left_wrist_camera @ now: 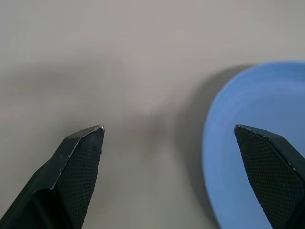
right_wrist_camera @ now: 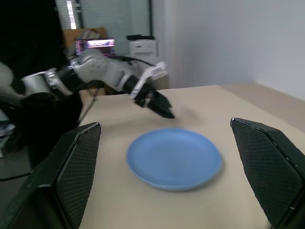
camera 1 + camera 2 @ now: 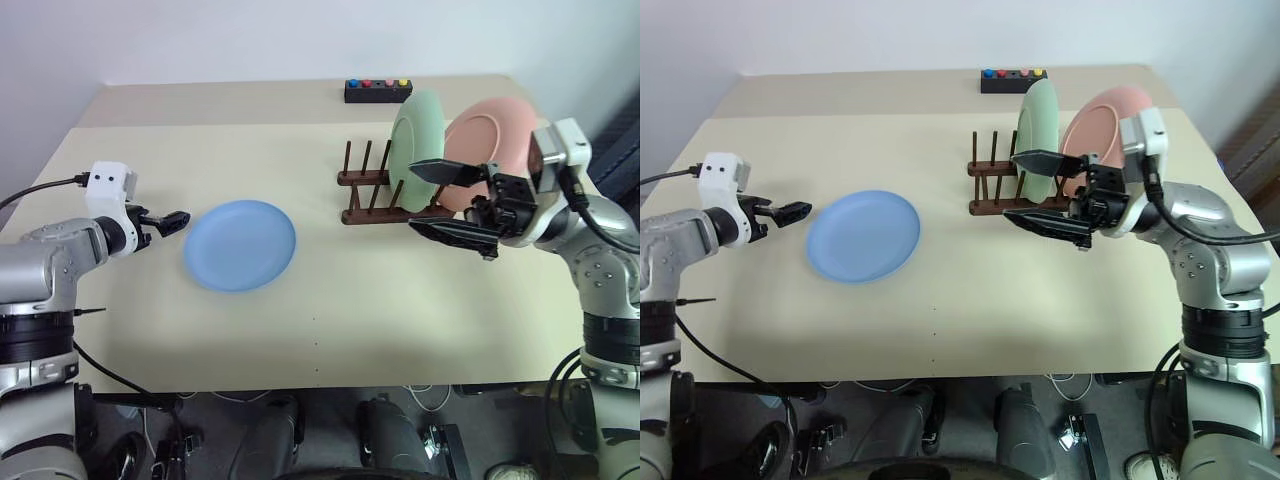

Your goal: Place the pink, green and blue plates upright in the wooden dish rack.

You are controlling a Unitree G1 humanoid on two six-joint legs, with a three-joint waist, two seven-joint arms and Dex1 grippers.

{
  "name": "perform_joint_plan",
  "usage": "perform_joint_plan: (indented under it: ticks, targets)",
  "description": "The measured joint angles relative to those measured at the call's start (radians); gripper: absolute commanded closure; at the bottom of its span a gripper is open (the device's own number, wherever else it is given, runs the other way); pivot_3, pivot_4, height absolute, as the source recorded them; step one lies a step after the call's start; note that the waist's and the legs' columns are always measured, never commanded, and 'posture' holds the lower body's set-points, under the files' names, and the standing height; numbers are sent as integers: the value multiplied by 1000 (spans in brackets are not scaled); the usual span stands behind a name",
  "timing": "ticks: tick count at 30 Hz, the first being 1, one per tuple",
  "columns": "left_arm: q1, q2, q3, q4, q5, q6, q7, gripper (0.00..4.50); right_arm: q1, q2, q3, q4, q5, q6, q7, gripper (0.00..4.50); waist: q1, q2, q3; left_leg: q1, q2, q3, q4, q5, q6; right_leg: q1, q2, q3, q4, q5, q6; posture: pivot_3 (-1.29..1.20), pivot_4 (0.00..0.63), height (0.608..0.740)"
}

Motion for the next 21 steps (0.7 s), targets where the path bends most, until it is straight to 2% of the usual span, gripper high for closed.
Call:
perform_joint_plan:
  ticks: [4, 10, 16, 21]
  targets:
    - [-86, 15, -51, 89, 24, 79, 10, 0, -7, 6, 7, 13, -11, -8, -3, 62, -3, 0, 0, 0, -1, 0, -1, 1, -2, -1, 0, 0, 0, 0, 0, 0, 150, 740]
    - [-239, 20, -148, 268, 7, 275, -84, 0, -9, 13, 17, 25, -19, -13, -15, 62, -5, -1, 0, -1, -1, 1, -1, 1, -2, -2, 0, 0, 1, 0, 0, 0, 150, 740]
    - [-334, 51, -307, 376, 20, 322, -203, 0, 4, 12, 14, 18, -18, -9, -35, 62, -9, -1, 1, -1, -1, 1, -1, 2, -4, -4, 0, 1, 2, 0, 0, 0, 150, 740]
    - [-478, 80, -446, 536, 70, 289, -326, 0, 16, 11, 12, 17, -17, -7, -45, 62, -8, -2, 1, -2, -1, 2, -1, 2, -3, -5, 1, 1, 3, 0, 0, 0, 150, 740]
